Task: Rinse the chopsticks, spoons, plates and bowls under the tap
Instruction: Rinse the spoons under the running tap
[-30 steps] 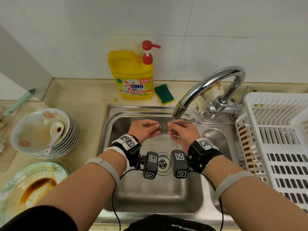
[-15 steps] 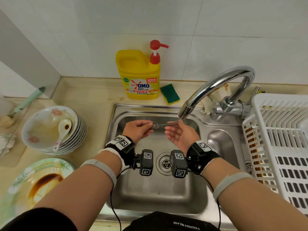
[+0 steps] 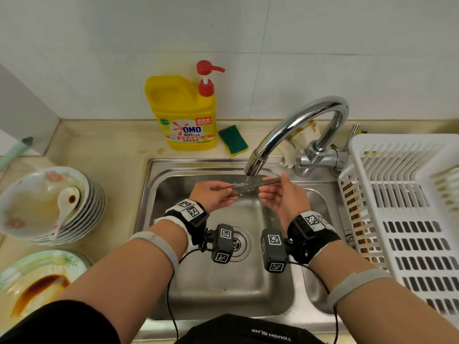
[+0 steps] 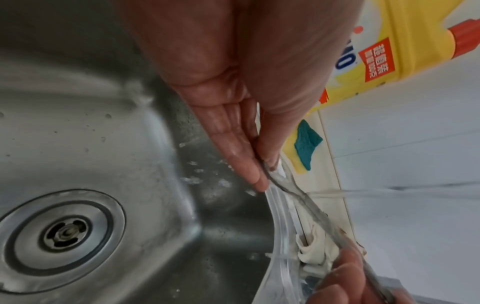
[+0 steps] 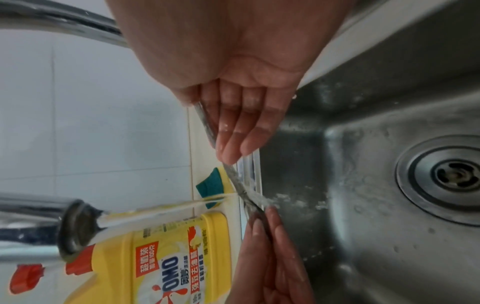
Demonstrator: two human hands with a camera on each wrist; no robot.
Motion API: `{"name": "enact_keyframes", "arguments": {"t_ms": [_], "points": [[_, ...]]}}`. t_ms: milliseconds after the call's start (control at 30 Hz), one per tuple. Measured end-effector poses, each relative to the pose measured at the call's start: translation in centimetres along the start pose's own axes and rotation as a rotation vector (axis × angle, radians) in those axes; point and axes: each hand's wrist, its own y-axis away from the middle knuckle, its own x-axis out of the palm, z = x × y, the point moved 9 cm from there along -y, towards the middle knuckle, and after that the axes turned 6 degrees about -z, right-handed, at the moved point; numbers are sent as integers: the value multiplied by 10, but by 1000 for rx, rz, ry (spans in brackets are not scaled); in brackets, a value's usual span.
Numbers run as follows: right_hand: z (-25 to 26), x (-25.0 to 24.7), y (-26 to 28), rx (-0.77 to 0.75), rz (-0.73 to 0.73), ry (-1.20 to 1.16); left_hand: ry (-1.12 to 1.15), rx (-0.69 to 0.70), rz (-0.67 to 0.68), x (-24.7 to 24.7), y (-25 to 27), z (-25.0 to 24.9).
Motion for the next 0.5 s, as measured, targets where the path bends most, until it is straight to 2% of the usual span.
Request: {"name": "enact_keyframes", "arguments": {"t_ms": [133,233,367,500], "points": [[18,-27,-7,-186,-82,125,-10,-33,52,21,-1,4],[23,-39,-11,-244,-117,178,32,-71,62,27,1,11],[18,-37,-14,-212,-136,178,72,-77,57,22,7,11],[4,-18,-15,-137,-81,162,61,-57,-5,1,12,4]]}}
